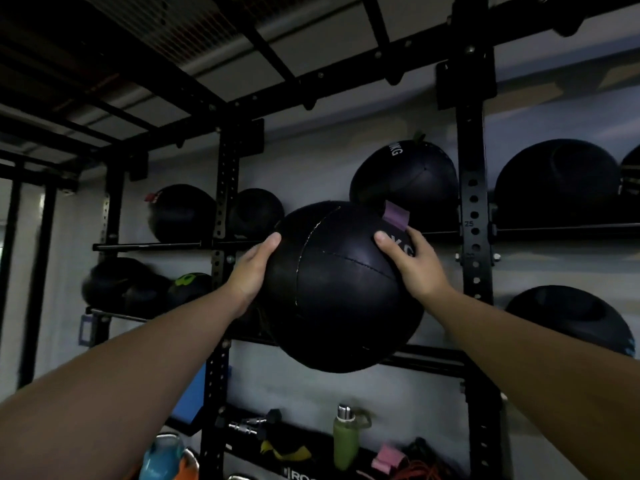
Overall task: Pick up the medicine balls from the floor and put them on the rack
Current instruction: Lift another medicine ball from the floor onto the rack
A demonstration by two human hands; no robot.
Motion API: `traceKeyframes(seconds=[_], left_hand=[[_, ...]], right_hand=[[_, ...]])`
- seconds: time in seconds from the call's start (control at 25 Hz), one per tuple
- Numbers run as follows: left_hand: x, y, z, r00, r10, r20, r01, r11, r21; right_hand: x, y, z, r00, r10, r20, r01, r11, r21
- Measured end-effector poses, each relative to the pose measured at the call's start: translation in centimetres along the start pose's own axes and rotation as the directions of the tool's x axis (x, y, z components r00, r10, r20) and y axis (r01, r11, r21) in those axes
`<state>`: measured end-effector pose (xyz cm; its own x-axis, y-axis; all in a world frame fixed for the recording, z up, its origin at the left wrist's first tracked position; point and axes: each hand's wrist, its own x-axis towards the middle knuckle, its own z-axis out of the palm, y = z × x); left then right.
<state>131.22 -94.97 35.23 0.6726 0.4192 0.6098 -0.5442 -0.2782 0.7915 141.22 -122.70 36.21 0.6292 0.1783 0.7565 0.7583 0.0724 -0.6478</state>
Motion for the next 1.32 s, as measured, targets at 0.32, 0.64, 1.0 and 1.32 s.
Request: traceKeyframes(seconds=[0.32,0.64,1.0,1.32], left_hand=[[14.4,1.1,-8.5,0.986,0.145,0.087,-0.142,0.989,-0.040],[30.4,4.2,-8.9,0.918,0.359,0.167,-0.347,0.933,-0.096],[44.7,-7.0,-7.8,0.925,0.359,-0.127,-0.360,0.933,0.018],[46.5,-15.0,-6.5,0.674,0.714,-0.190,-0.628,0.689,0.361]], right_hand=[[10.7,-1.2,10.5,0.985,-0.128,-0.113,0.124,0.991,-0.041],[25.8,-1.4,14.1,0.893,-0.391,-0.221,0.381,0.920,-0.091],[42.9,10.7,19.3,0.852,-0.519,-0.063,0.475,0.819,-0.322],[52.3,14.0,22.2,0.857,-0.514,-0.026,0.398,0.693,-0.601]])
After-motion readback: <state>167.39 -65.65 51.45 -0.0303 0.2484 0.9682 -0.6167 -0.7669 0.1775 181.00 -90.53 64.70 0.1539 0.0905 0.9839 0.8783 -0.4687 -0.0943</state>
